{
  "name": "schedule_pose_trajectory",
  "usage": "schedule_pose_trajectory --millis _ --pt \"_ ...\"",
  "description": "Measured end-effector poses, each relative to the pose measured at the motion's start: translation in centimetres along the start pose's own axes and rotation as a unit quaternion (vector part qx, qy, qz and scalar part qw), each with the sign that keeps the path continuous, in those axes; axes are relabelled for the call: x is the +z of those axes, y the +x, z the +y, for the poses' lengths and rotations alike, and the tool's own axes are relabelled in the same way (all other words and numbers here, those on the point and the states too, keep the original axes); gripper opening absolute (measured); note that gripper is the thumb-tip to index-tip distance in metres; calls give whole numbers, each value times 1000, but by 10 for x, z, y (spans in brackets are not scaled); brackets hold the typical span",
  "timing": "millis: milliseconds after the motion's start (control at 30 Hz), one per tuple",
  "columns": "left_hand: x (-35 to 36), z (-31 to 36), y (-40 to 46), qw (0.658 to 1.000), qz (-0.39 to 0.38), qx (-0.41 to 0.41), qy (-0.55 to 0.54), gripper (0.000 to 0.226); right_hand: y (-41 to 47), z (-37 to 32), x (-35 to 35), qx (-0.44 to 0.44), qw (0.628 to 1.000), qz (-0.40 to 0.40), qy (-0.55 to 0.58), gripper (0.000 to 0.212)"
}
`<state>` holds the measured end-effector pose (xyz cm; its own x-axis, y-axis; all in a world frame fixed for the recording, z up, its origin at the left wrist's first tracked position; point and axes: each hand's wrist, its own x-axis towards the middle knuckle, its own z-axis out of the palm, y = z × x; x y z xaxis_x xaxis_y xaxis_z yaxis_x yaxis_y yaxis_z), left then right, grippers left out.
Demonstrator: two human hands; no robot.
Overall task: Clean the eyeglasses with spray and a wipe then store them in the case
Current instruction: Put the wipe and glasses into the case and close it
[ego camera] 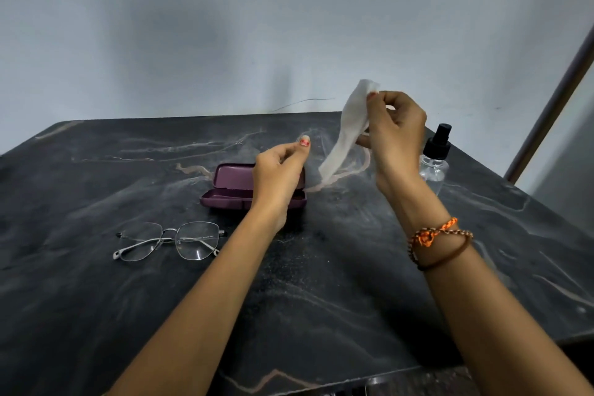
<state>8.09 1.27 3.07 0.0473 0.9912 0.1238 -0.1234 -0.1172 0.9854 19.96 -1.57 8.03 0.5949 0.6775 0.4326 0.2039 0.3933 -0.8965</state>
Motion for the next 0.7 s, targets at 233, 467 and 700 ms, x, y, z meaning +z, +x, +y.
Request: schedule_pose_trajectory --millis 233,467,700 --pt "-13 15 -2 967 -49 -149 -202 18 -2 -25 25 134 969 2 208 24" --pt "-45 28 6 972 80 -59 -213 13 -14 1 28 216 939 -10 267 15" --pt "-87 35 27 993 103 46 30 15 -13 18 42 269 940 -125 169 14"
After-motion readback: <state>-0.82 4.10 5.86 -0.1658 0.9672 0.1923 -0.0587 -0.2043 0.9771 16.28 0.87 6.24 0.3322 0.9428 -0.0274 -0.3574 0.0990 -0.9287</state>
